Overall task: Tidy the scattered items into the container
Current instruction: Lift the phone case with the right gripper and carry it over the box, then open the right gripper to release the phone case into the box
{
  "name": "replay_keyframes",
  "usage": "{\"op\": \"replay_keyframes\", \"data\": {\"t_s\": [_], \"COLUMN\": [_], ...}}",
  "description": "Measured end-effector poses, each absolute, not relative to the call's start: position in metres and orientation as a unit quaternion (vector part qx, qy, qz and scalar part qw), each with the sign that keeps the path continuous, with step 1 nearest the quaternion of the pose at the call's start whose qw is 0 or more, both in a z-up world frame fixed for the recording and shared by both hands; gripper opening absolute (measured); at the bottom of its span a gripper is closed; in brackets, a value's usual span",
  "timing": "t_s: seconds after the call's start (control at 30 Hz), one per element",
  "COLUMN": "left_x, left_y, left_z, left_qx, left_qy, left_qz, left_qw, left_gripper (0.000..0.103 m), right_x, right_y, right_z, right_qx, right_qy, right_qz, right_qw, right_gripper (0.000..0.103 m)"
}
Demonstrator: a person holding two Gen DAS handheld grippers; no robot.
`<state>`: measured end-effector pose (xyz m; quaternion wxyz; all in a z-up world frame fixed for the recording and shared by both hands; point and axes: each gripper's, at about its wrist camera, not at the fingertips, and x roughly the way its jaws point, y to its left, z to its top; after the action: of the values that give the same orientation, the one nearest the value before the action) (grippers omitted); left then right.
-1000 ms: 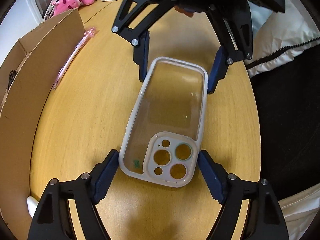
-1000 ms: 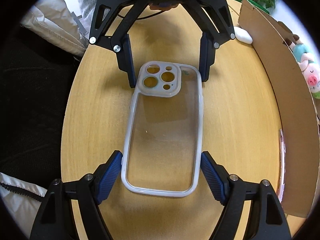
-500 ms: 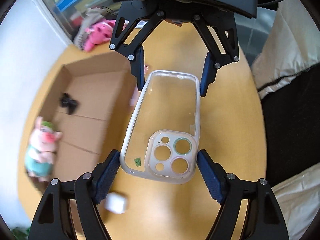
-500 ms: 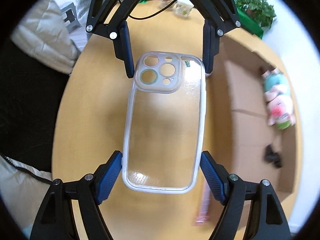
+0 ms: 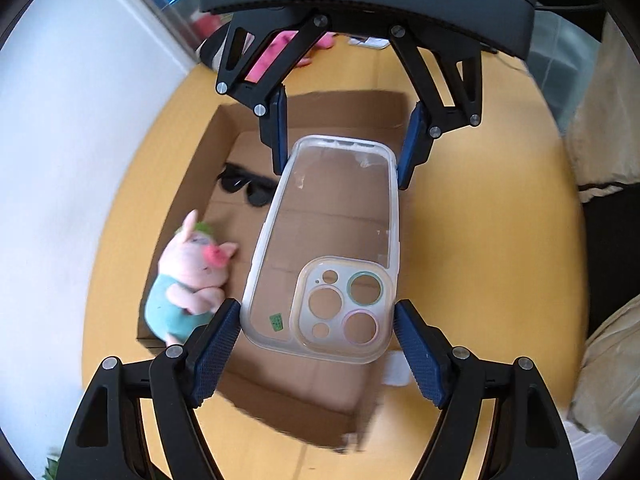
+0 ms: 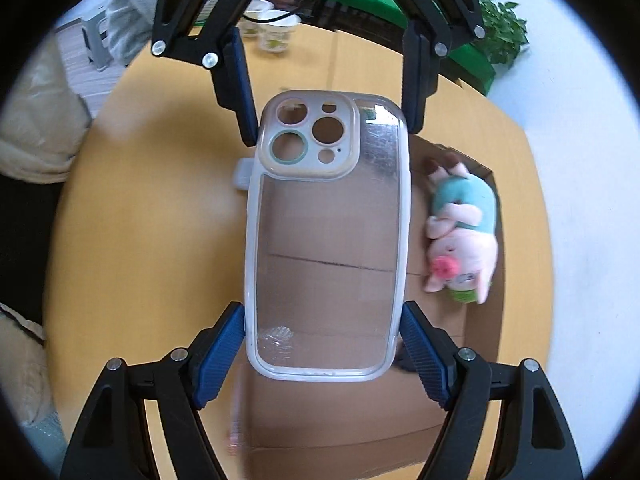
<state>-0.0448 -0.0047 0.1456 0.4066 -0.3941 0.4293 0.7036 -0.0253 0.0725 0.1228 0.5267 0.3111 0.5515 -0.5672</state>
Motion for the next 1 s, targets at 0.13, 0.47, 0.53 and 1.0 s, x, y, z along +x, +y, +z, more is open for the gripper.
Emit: {"op": "replay_keyframes", "data": {"t_s": [0.13, 0.47, 0.53, 1.0], "left_x": [-0.086, -0.145, -0.153, -0.166], "left_y": [-0.018, -0.035, -0.036, -0.038], "left_z": [0.121, 0.056, 0.042, -0.008], "left_qx": [-0.423, -0.479, -0.49, -0.532], "left_qy": [0.425, 0.408, 0.407, 0.414], "left_qz": [0.694, 0.665, 0.655, 0.616], "left_qw": [0.399, 0.403, 0.406, 0.408], "left_gripper": [0.082, 0.082, 0.082, 0.083], "right_x": [-0.063, -0.13, -0.137, -0.15], "right_y": [0.054, 0.021, 0.019, 0.007], "right_z": [0.105, 0.035, 0.022, -0.029], "right_qx": [0.322, 0.359, 0.368, 0.397], "right_qy": [0.548, 0.535, 0.53, 0.512], "right_qz": [-0.563, -0.536, -0.53, -0.524], "right_qw": [0.528, 0.545, 0.55, 0.553], "right_gripper": [0.078, 0.078, 0.078, 0.078]}}
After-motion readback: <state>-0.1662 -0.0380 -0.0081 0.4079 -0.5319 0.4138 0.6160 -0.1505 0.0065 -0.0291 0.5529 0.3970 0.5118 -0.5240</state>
